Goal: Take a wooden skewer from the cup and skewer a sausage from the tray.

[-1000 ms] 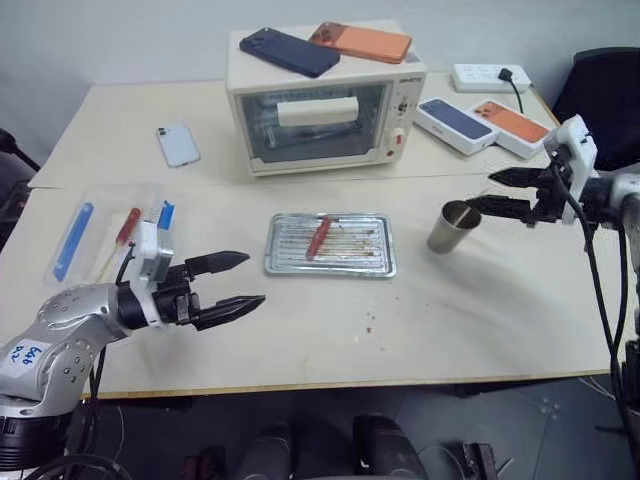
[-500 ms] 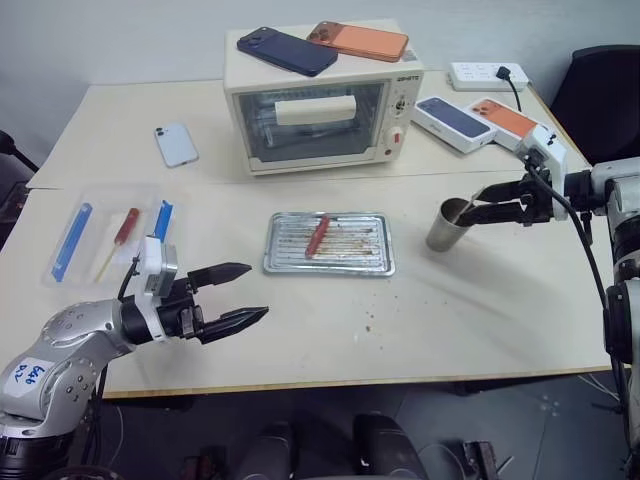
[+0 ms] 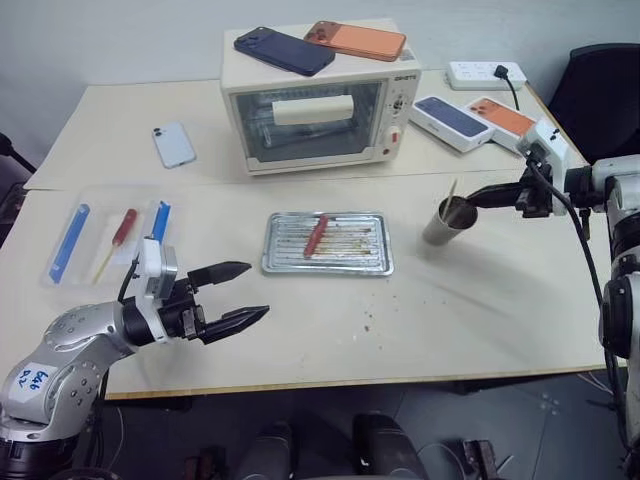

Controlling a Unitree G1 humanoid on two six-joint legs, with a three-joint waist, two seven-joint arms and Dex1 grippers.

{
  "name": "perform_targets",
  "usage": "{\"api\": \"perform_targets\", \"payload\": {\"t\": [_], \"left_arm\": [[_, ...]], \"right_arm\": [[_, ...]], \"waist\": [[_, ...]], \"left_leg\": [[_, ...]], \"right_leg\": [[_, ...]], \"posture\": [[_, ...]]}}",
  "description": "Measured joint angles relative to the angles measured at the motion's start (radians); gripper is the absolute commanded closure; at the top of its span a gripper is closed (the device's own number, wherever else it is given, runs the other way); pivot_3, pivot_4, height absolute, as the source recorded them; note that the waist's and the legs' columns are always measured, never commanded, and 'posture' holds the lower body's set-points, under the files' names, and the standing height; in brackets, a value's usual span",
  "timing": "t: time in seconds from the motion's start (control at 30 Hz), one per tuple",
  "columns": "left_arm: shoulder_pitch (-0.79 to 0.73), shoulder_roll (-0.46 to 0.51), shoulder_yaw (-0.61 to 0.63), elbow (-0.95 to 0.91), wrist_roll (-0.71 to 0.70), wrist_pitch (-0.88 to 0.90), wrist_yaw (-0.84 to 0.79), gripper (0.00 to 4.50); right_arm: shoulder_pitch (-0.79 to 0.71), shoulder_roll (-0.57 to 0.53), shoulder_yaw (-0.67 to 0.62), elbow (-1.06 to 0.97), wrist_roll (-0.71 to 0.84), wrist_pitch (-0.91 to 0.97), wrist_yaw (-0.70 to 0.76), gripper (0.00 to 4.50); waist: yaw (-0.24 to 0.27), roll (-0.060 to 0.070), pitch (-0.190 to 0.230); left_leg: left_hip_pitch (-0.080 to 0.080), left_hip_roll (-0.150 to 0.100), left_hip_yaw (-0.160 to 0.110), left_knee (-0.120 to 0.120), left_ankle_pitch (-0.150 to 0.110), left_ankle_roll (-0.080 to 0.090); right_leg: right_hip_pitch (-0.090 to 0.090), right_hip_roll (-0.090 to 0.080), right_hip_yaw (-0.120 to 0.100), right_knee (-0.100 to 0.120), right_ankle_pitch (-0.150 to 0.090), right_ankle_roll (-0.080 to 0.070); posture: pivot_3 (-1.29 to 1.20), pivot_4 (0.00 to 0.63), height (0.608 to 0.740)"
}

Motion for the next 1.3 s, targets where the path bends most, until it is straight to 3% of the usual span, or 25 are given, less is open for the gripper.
{"api": "perform_targets", "payload": {"t": [0.17, 0.53, 1.1, 1.2, 1.3], "left_arm": [[0.0, -0.001, 0.0, 0.002, 0.01, -0.011, -0.003, 0.0], [-0.001, -0.011, -0.002, 0.02, 0.02, -0.023, -0.01, 0.0], [-0.003, -0.014, -0.003, 0.021, 0.025, -0.026, -0.008, 0.0], [-0.002, -0.014, -0.003, 0.021, 0.026, -0.026, -0.005, 0.0], [0.002, -0.014, -0.003, 0.019, 0.026, -0.026, 0.003, 0.0]], "right_arm": [[0.0, 0.001, -0.009, 0.005, -0.007, -0.002, -0.023, 4.49], [-0.006, 0.038, -0.026, 0.01, -0.032, -0.028, -0.085, 1.81], [-0.043, 0.086, -0.032, 0.055, -0.033, -0.07, -0.157, 1.81], [-0.043, 0.088, -0.032, 0.059, -0.033, -0.074, -0.163, 2.3], [-0.043, 0.093, -0.032, 0.068, -0.033, -0.074, -0.148, 3.14]], "waist": [[0.0, 0.0, 0.0], [0.0, 0.0, 0.0], [-0.001, 0.0, 0.0], [0.0, 0.0, 0.0], [0.0, 0.0, 0.0]], "left_leg": [[0.0, 0.0, 0.0, 0.0, 0.0, 0.0], [0.0, 0.0, 0.0, 0.0, 0.0, 0.0], [0.0, 0.0, 0.001, 0.0, 0.0, 0.0], [0.0, 0.0, 0.001, 0.001, 0.0, 0.0], [0.0, 0.0, 0.001, 0.001, 0.0, 0.0]], "right_leg": [[0.0, 0.0, 0.0, 0.0, 0.0, 0.0], [0.0, 0.0, 0.0, 0.0, 0.0, 0.0], [0.0, 0.0, 0.0, 0.001, 0.0, 0.0], [0.0, 0.0, 0.0, 0.001, 0.0, 0.0], [0.0, 0.0, 0.0, 0.001, 0.0, 0.0]], "posture": [[0.0, 0.15, 0.74], [0.0, 0.15, 0.74], [0.0, 0.15, 0.74], [0.0, 0.15, 0.74], [0.0, 0.15, 0.74]]}}
